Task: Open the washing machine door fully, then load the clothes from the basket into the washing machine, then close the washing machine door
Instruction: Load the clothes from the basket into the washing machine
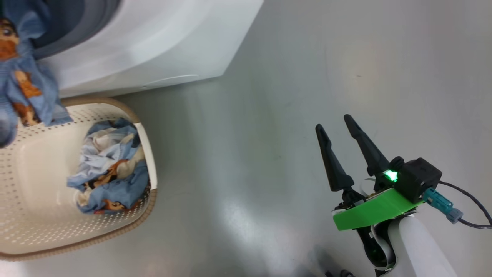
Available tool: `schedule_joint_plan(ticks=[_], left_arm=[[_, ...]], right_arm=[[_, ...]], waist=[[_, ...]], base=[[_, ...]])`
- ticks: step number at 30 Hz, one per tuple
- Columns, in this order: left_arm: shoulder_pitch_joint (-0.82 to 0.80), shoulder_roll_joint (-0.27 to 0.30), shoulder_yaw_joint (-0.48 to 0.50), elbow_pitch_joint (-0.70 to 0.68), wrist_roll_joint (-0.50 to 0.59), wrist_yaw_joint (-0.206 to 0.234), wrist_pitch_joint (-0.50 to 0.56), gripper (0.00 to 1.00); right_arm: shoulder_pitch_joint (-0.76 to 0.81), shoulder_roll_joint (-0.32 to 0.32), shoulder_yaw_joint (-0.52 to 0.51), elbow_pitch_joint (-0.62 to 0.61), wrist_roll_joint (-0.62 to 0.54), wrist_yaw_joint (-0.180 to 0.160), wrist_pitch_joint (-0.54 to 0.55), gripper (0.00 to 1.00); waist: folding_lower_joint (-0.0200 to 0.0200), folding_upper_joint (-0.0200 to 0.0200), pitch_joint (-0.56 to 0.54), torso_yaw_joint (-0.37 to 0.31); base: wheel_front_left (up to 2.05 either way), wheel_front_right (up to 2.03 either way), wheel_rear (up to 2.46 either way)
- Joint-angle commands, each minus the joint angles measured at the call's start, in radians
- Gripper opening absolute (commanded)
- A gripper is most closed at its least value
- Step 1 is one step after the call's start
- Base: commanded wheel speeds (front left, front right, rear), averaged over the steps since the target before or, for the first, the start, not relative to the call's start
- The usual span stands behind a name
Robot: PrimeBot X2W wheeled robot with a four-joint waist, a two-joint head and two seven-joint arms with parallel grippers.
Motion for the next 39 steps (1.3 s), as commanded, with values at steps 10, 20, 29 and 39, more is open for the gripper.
schedule_joint_plan(ticks=[10,20,29,39], left_arm=[[0.207,0.022,0.084,-0.243,-0.021,0.018,-0.005,1.0],[0.389,0.007,0.157,-0.432,-0.051,0.041,-0.005,1.0],[0.566,-0.012,0.159,-0.58,-0.044,0.073,-0.003,1.0],[0.778,-0.028,0.175,-0.782,-0.06,0.144,0.021,1.0]], right_arm=[[0.004,0.0,-0.004,-0.017,-0.034,0.001,-0.005,1.0],[0.016,0.0,-0.013,-0.01,-0.037,0.001,-0.005,1.0],[0.021,0.0,-0.013,-0.008,-0.038,0.001,-0.005,1.0],[0.023,0.0,-0.017,-0.003,-0.04,0.001,-0.005,1.0]], waist=[[0.0,0.0,-0.039,0.074],[0.0,0.0,-0.065,0.095],[0.0,0.0,-0.083,0.113],[0.0,0.0,-0.09,0.119]], base=[[0.0,0.0,0.0],[0.0,0.0,0.0],[0.0,0.0,0.0],[0.0,0.0,0.0]])
